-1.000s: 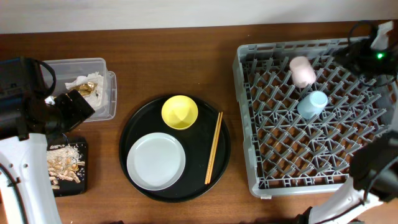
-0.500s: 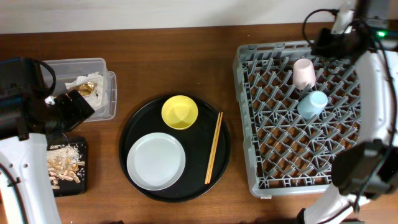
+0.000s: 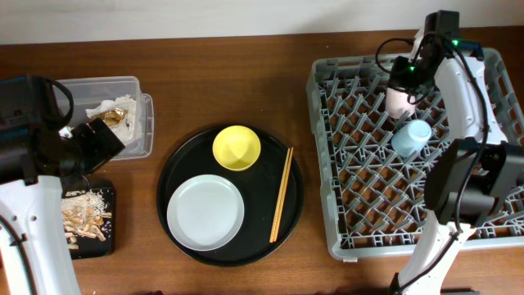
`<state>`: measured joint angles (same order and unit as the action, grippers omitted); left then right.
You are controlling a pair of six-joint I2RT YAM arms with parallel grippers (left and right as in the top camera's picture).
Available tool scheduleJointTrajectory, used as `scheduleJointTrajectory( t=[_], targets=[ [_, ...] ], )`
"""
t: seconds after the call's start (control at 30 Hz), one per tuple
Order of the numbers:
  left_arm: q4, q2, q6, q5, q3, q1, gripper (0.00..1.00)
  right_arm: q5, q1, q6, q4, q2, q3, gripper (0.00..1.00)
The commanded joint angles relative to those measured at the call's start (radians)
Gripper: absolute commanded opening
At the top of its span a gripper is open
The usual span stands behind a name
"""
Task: Sort waste into correct bins and load items into the dishwasher rack
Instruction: 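Lift the right gripper away from the pink cup, then reach the right gripper to the yellow bowl and grasp its rim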
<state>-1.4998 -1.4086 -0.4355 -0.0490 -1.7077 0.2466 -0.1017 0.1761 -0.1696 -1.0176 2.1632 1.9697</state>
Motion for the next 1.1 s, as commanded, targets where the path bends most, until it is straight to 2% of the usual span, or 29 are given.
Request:
scheduleJointTrajectory(
  t=[0.0,0.3,0.37,0.4,0.43,0.47,0.5,0.57,0.7,0.73,0.83,0.9,0.97,1.0,1.07],
  targets=[
    [0.002,0.003,-0.005,0.003,-0.010,0.005,0.99,0.141,0.041,-0.027,-0.087,-0.052,0.050,0.04],
    [0.002,0.003,-0.005,0.003,-0.010,0.005,0.99,0.130,0.041,-0.027,-0.288,-0.115,0.262,0.04],
    [0.002,0.003,-0.005,0.003,-0.010,0.005,0.99,-0.016,0.023,-0.009,-0.338,-0.130,0.313,0.04],
    [0.002,0.003,-0.005,0.003,-0.010,0.005,0.99,-0.125,0.012,0.051,-0.357,-0.139,0.328,0.04],
    [0.002,0.003,-0.006,0.004,-0.010,0.005,0.99,-0.297,-0.006,0.174,-0.380,-0.151,0.341,0.06],
    [0.002,0.003,-0.006,0.003,-0.010,0.005,0.99,-0.455,-0.030,0.301,-0.415,-0.161,0.349,0.10],
    [0.002,0.003,-0.005,0.003,-0.010,0.005,0.99,-0.544,-0.053,0.368,-0.450,-0.171,0.354,0.15],
    [0.002,0.003,-0.005,0.004,-0.010,0.005,0.99,-0.621,-0.138,0.418,-0.507,-0.184,0.355,0.21],
    [0.002,0.003,-0.005,0.003,-0.010,0.005,0.99,-0.487,-0.364,0.435,-0.518,-0.174,0.340,0.40],
    [0.002,0.003,-0.005,0.003,-0.010,0.005,0.99,-0.423,-0.428,0.431,-0.499,-0.169,0.328,0.53],
    [0.002,0.003,-0.005,0.003,-0.010,0.005,0.99,-0.185,-0.610,0.319,-0.409,-0.134,0.279,0.58],
    [0.002,0.003,-0.005,0.003,-0.010,0.005,0.99,-0.046,-0.705,0.248,-0.346,-0.103,0.235,0.72],
    [0.002,0.003,-0.005,0.003,-0.010,0.005,0.99,0.014,-0.784,0.198,-0.268,-0.066,0.186,0.74],
    [0.002,0.003,-0.005,0.004,-0.010,0.005,0.99,0.021,-0.814,0.182,-0.227,-0.044,0.166,0.72],
    [0.002,0.003,-0.005,0.003,-0.010,0.005,0.99,0.036,-0.863,0.145,-0.143,0.003,0.133,0.59]
  ],
)
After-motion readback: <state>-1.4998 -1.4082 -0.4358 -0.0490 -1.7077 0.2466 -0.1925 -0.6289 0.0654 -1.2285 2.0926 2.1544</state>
